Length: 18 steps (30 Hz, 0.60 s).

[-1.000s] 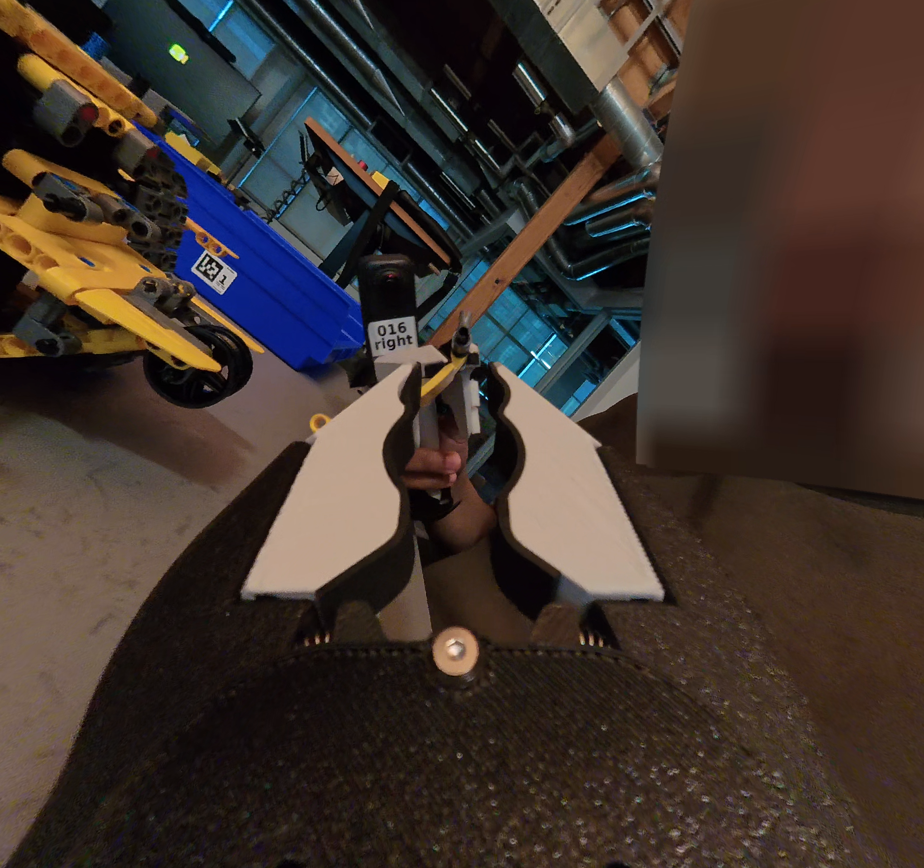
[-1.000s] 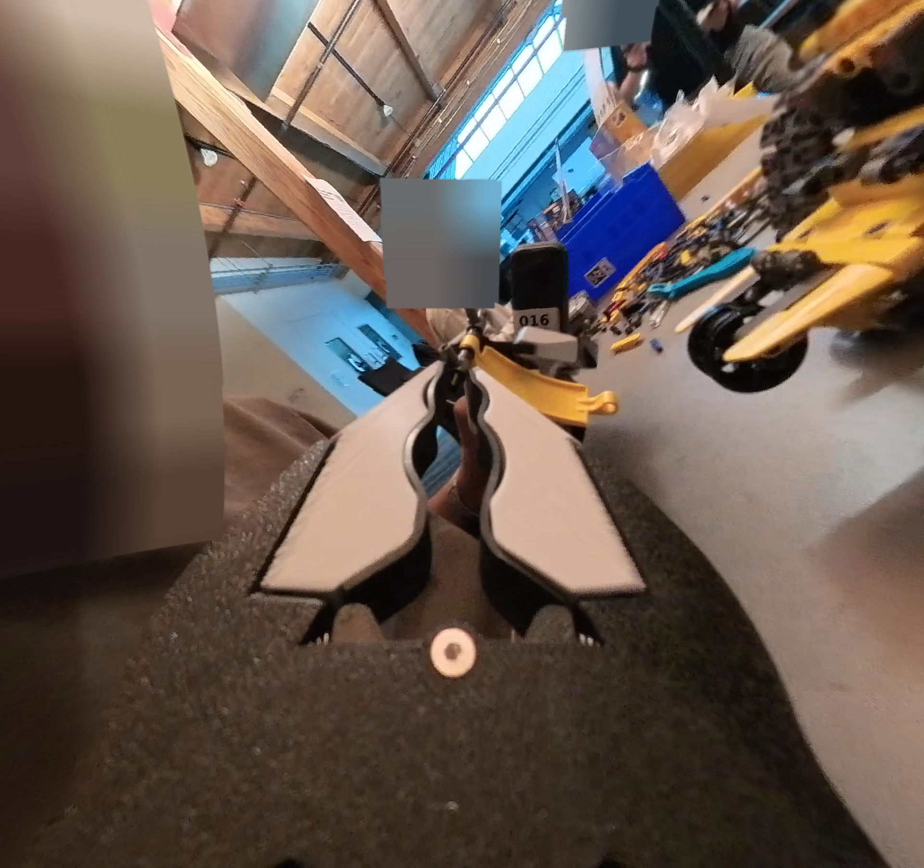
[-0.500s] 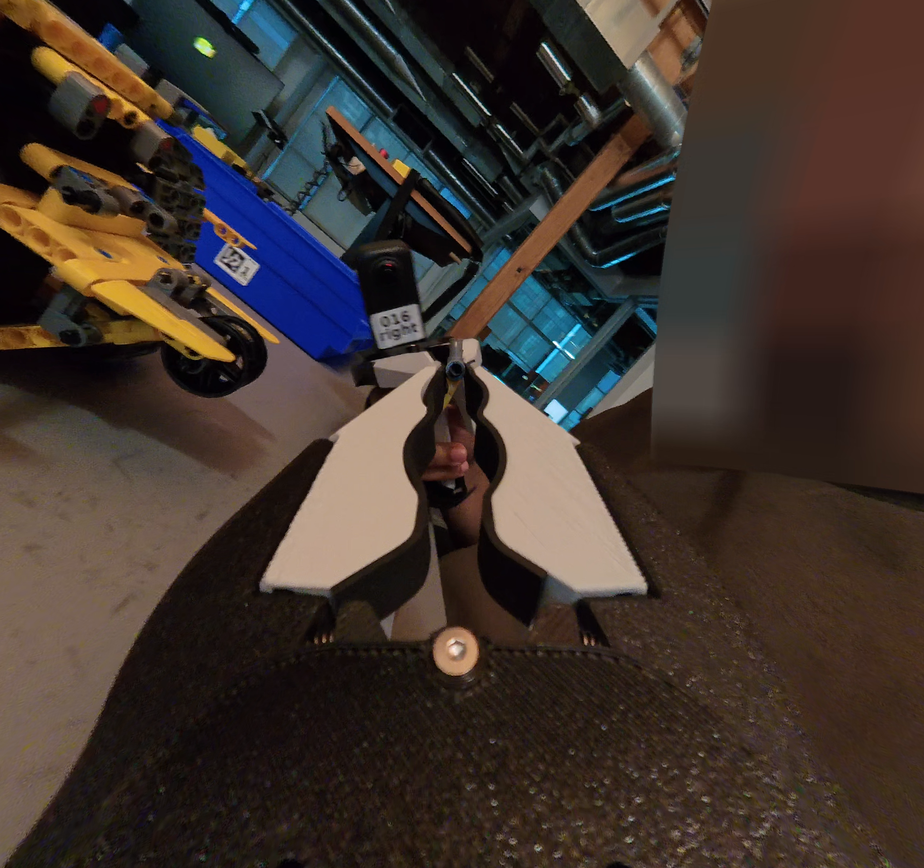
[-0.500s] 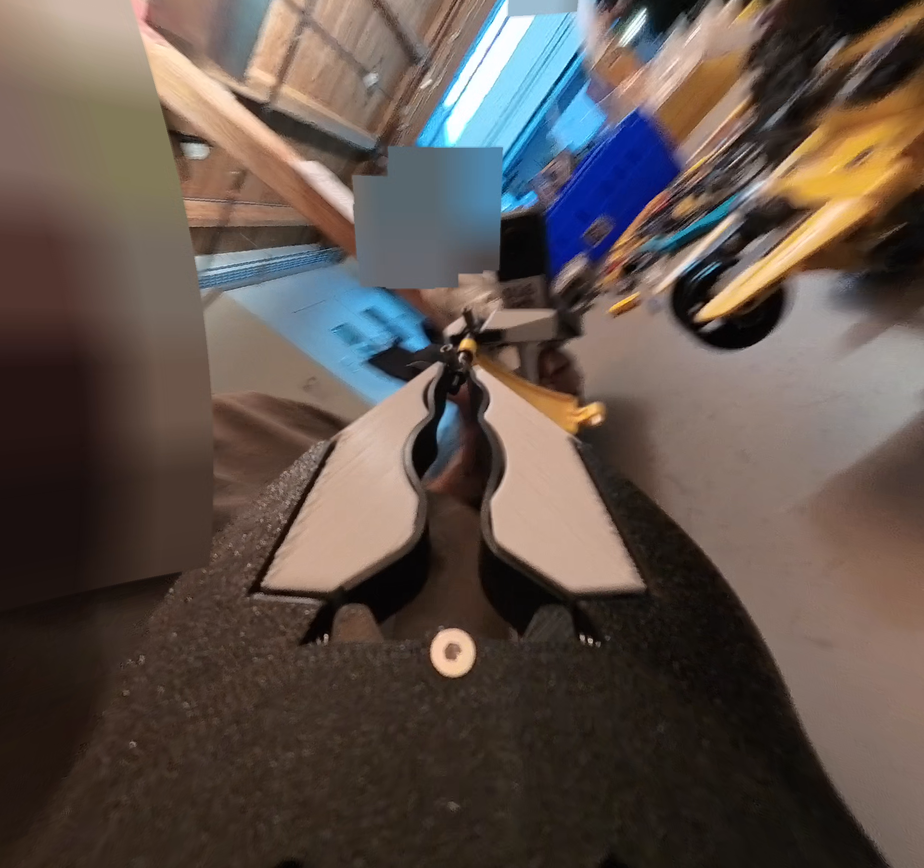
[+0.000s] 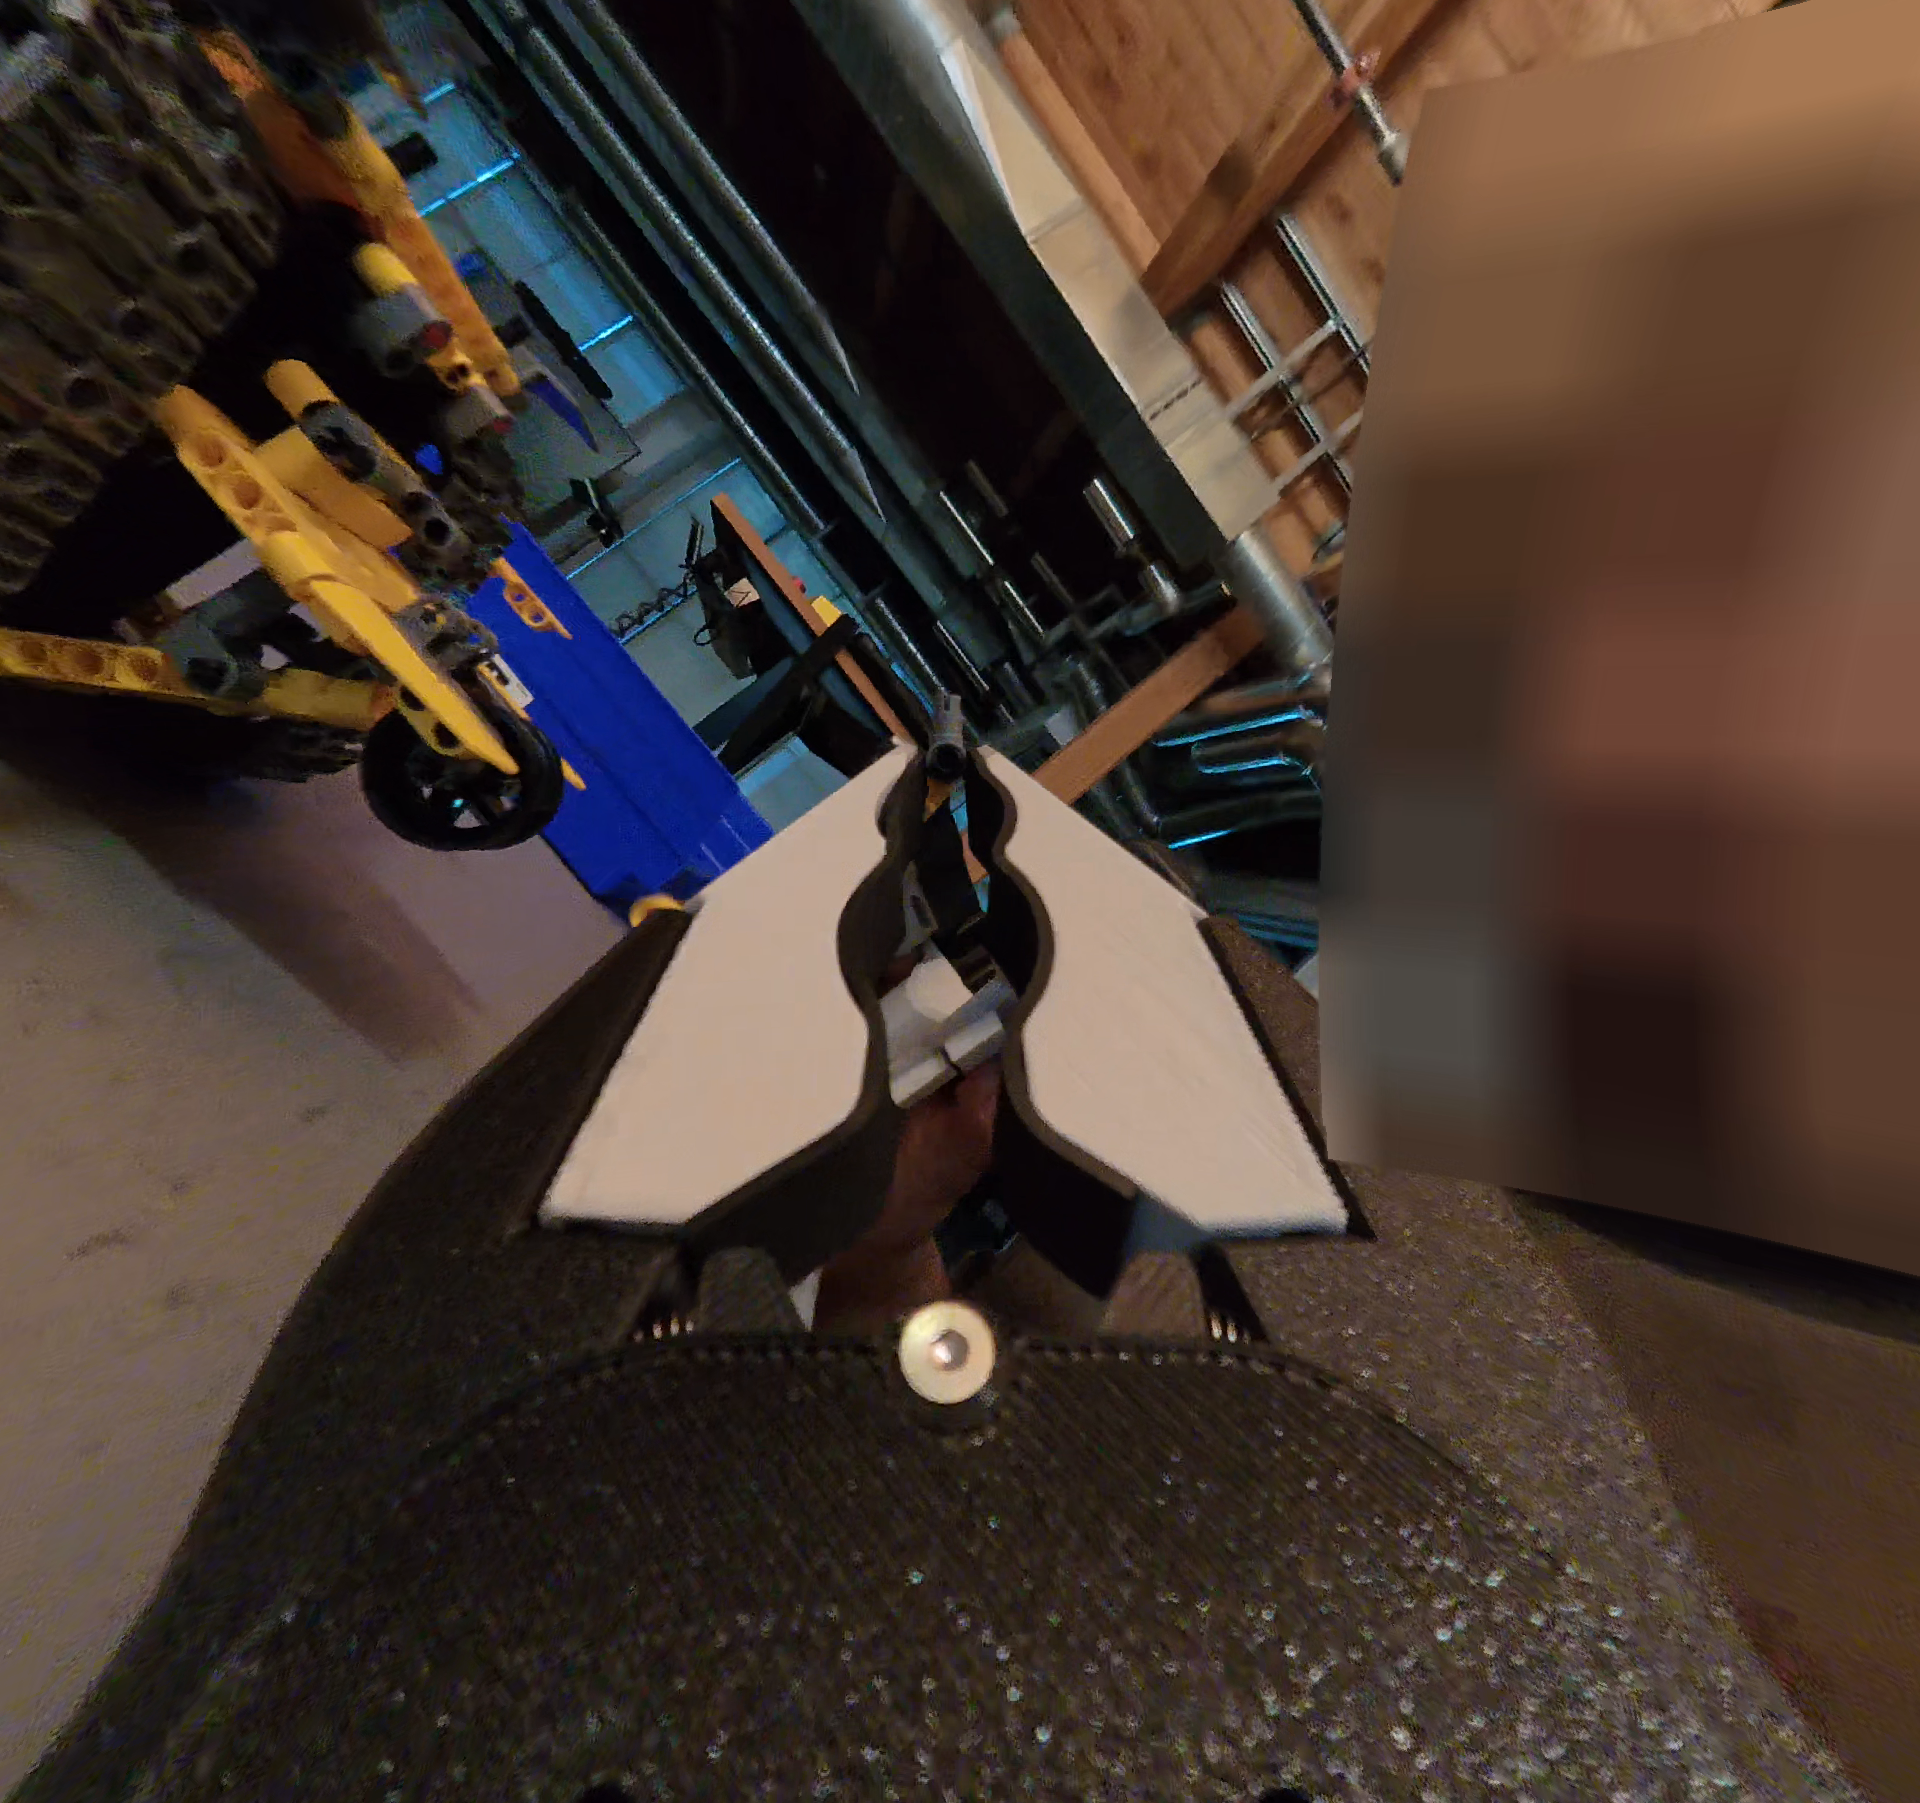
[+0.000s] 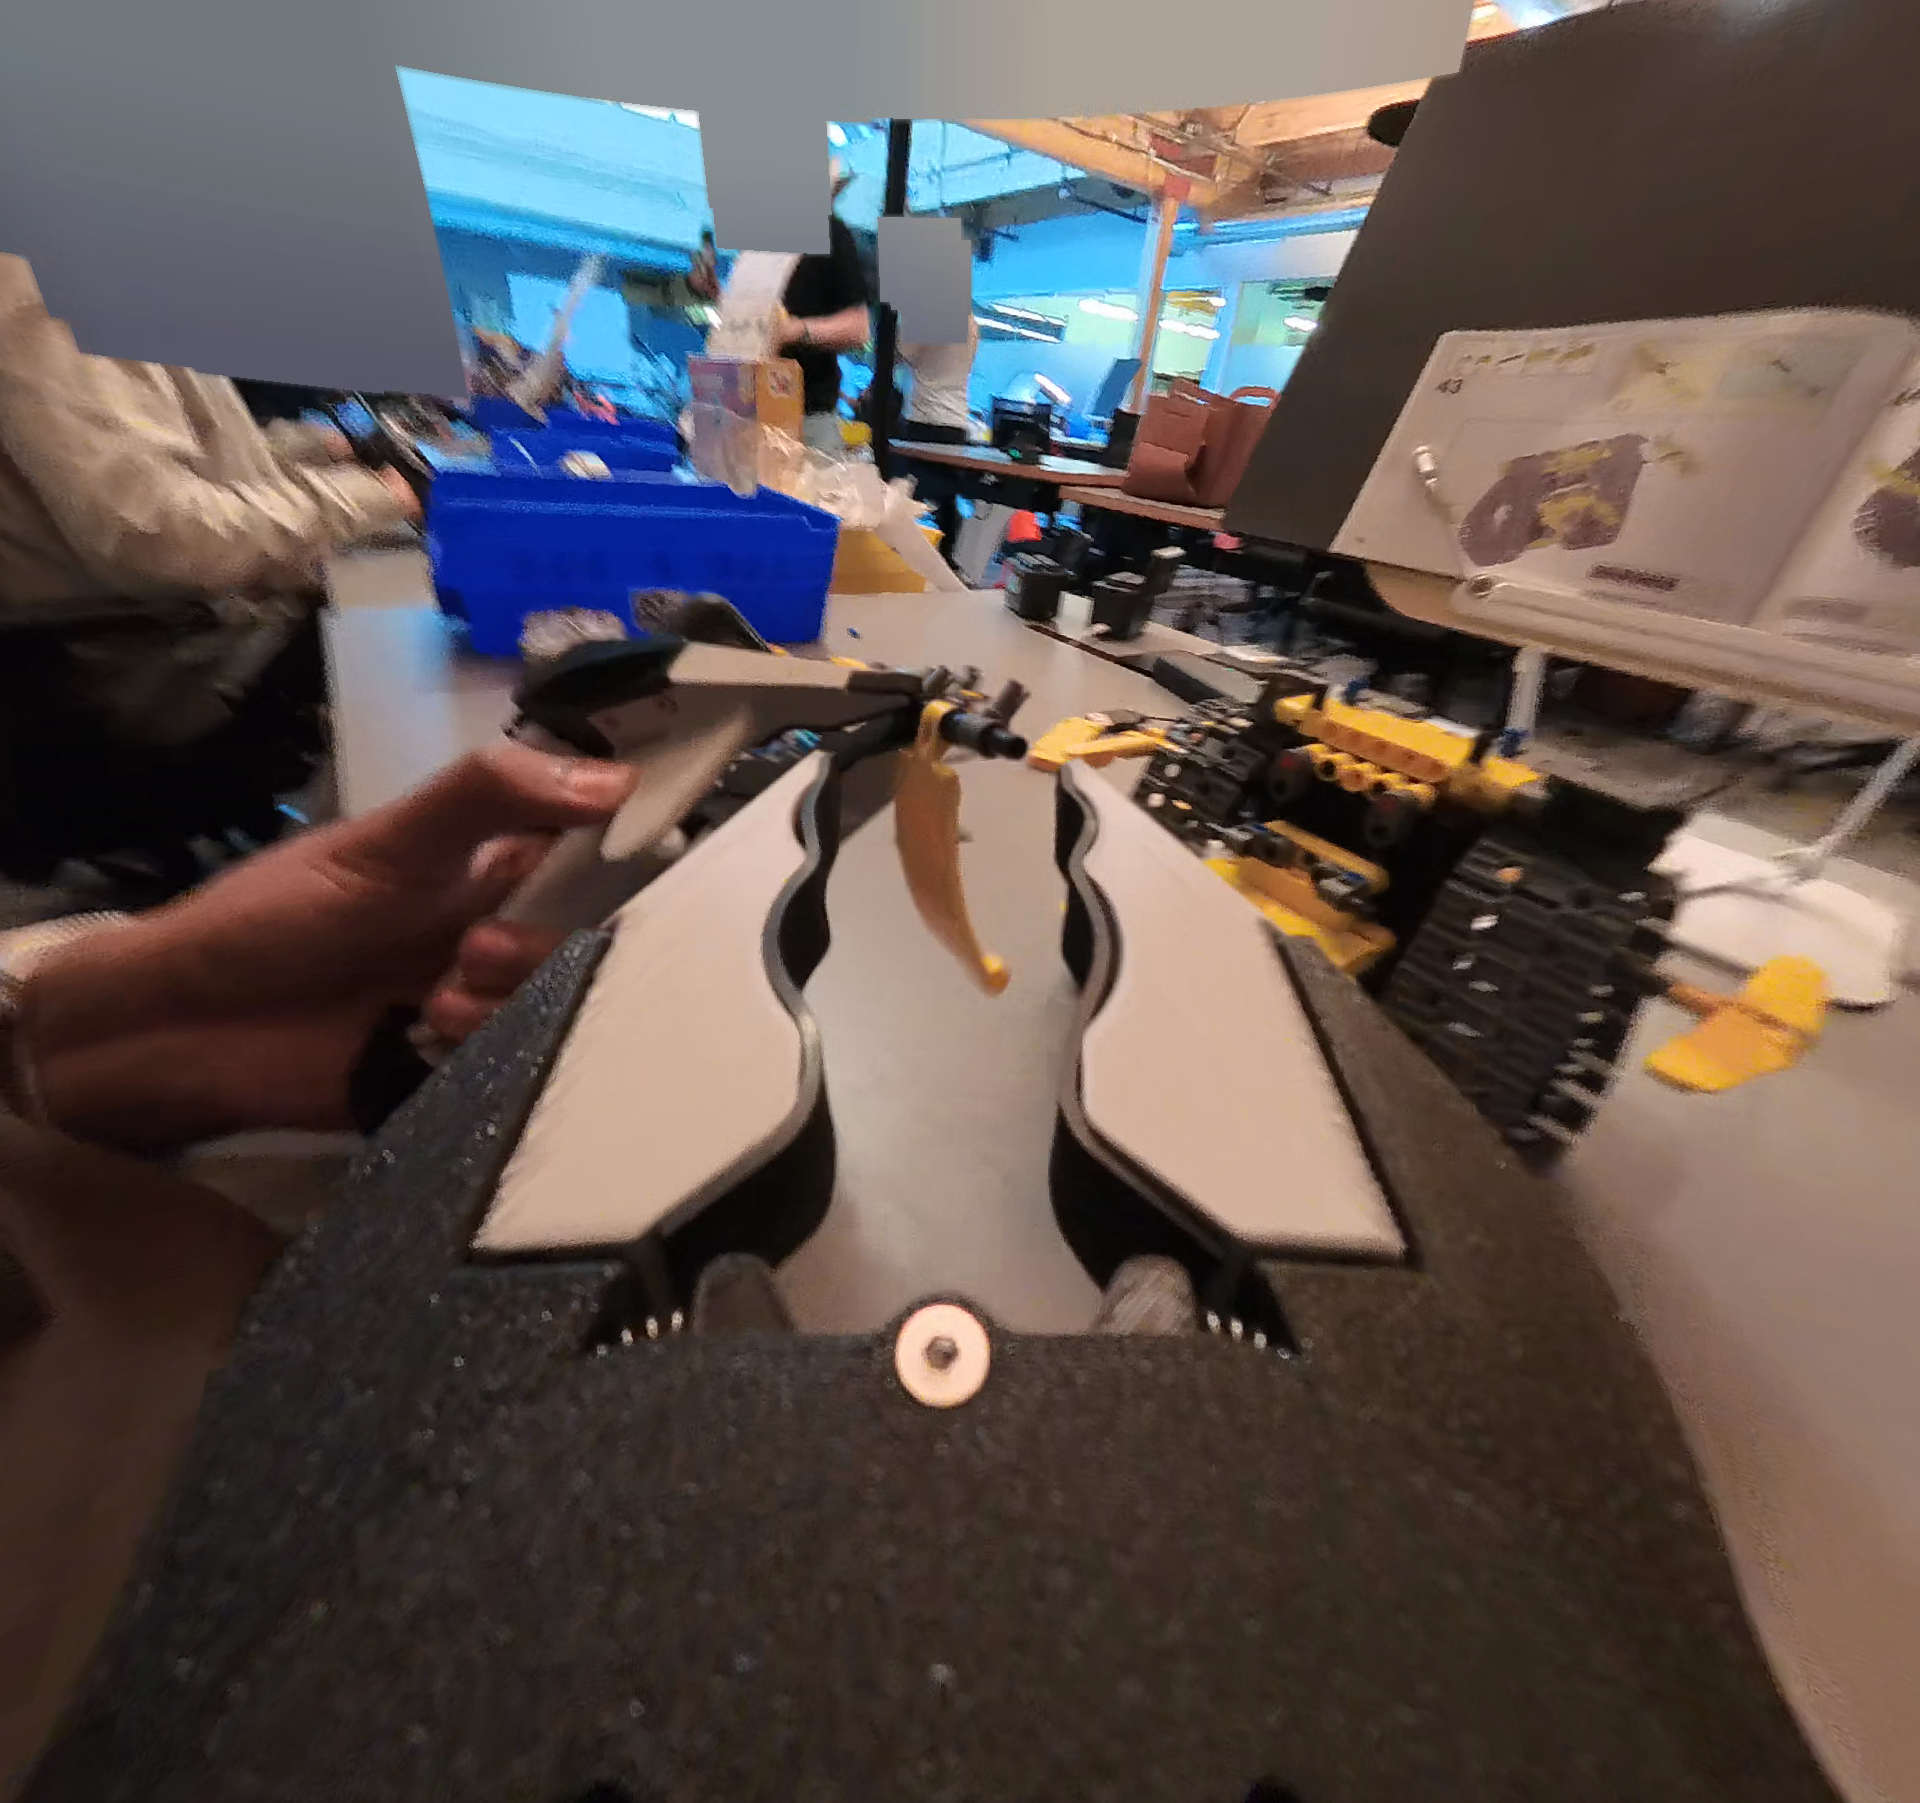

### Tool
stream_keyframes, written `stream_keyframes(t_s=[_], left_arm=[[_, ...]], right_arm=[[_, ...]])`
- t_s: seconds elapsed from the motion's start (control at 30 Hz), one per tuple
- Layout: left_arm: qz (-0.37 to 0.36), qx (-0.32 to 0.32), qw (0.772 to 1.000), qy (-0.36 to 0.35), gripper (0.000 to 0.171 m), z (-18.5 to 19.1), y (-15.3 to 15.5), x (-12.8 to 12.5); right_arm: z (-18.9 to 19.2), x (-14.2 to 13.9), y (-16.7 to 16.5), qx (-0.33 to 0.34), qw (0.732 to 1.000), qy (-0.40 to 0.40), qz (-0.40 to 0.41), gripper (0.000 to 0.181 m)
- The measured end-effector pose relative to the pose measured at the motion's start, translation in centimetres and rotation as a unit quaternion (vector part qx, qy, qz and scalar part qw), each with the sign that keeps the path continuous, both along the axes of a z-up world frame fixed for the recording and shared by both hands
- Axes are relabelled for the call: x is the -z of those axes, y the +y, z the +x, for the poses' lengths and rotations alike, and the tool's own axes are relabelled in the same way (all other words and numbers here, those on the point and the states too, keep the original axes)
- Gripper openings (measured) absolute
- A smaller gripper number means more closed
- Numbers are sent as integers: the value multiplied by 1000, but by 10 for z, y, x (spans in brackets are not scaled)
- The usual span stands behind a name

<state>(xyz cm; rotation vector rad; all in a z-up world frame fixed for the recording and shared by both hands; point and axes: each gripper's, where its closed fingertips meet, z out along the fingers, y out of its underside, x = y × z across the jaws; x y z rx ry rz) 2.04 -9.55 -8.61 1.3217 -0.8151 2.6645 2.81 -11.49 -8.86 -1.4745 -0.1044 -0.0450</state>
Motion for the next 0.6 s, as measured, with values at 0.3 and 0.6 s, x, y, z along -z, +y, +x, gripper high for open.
stream_keyframes(t_s=[0.3,0.6], left_arm=[[41,0,999,-15,5,-1,-14,-13],[188,17,981,-43,5,26,-33,-30]], right_arm=[[10,-6,-10,-65,990,125,15,43],[40,-38,-28,-27,997,50,60,44]])
